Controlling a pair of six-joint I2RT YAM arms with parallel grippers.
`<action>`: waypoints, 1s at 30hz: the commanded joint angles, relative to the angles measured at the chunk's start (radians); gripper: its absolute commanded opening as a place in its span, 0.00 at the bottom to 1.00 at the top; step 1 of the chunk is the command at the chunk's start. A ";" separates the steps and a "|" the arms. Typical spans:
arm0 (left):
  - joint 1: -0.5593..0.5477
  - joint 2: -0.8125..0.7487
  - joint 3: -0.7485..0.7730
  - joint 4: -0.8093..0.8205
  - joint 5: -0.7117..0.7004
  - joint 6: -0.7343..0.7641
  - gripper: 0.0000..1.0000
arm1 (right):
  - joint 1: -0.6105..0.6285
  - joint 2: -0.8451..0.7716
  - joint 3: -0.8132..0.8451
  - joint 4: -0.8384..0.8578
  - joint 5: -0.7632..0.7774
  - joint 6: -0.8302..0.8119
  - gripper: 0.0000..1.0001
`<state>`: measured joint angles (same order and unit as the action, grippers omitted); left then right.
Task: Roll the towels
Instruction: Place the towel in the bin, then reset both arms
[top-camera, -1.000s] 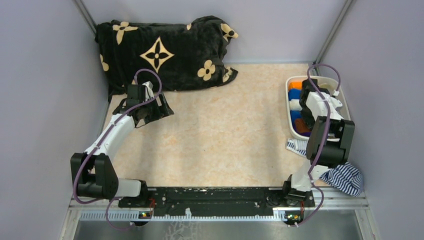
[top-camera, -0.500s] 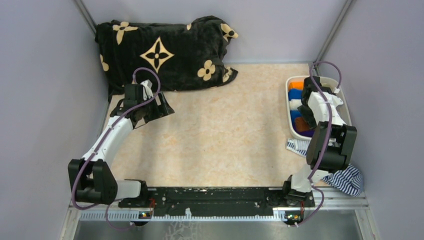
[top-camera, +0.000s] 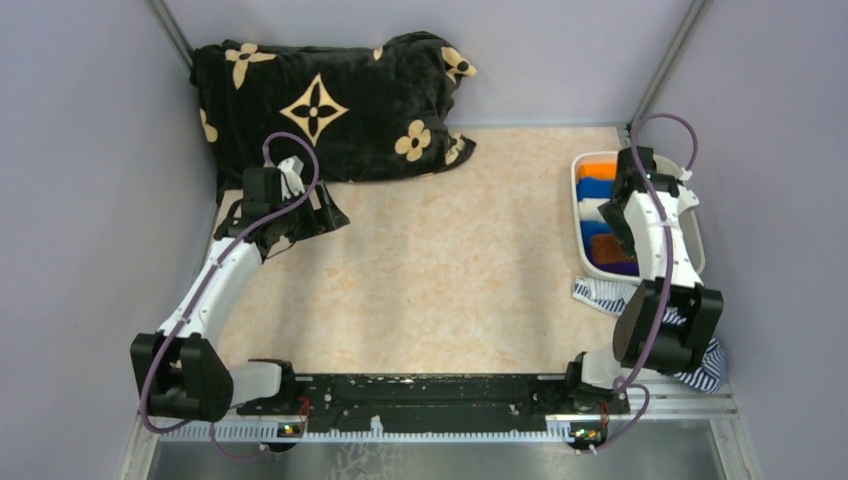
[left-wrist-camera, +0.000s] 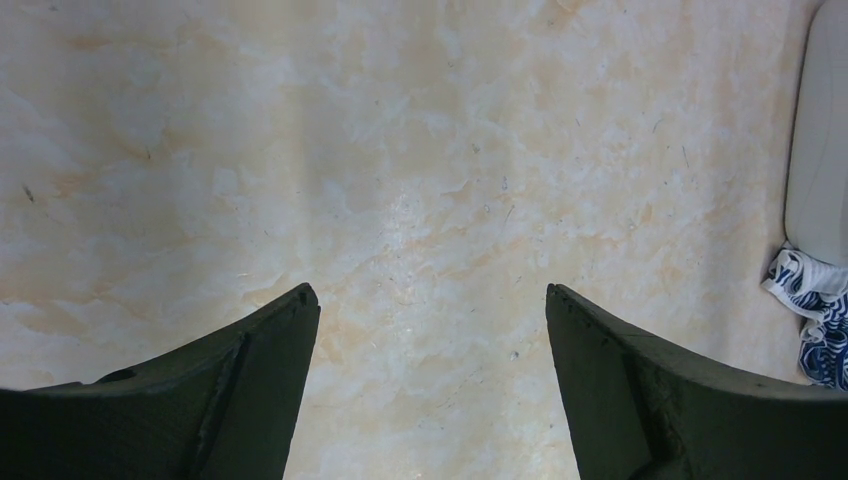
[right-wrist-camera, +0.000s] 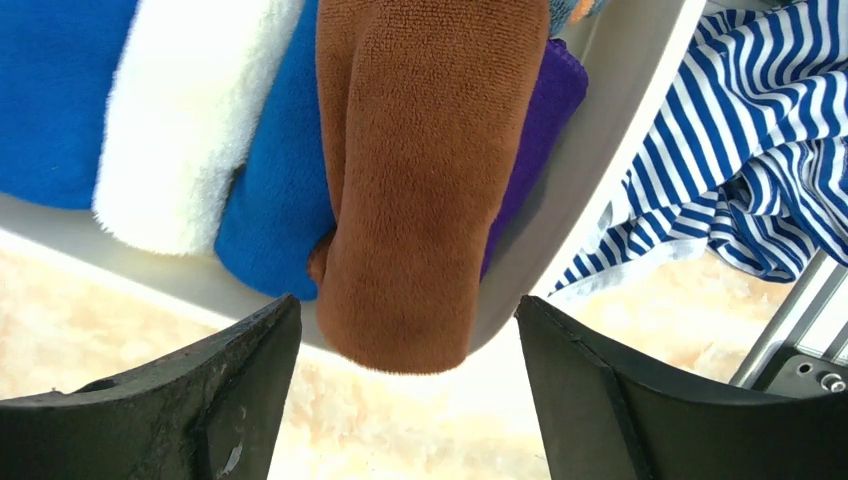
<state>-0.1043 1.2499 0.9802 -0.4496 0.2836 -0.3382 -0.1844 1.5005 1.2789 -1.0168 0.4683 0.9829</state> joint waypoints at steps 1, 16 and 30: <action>0.007 -0.042 -0.005 0.009 0.032 0.031 0.89 | 0.002 -0.151 -0.017 -0.016 -0.003 -0.044 0.79; -0.097 -0.466 -0.036 0.014 -0.221 0.080 0.97 | 0.047 -0.901 -0.154 0.230 -0.123 -0.526 0.94; -0.097 -0.881 -0.134 0.057 -0.401 0.076 1.00 | 0.217 -1.158 -0.326 0.404 -0.124 -0.670 0.95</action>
<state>-0.2005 0.4061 0.9062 -0.4271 -0.0628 -0.2756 0.0196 0.3740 0.9890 -0.7025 0.3702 0.3676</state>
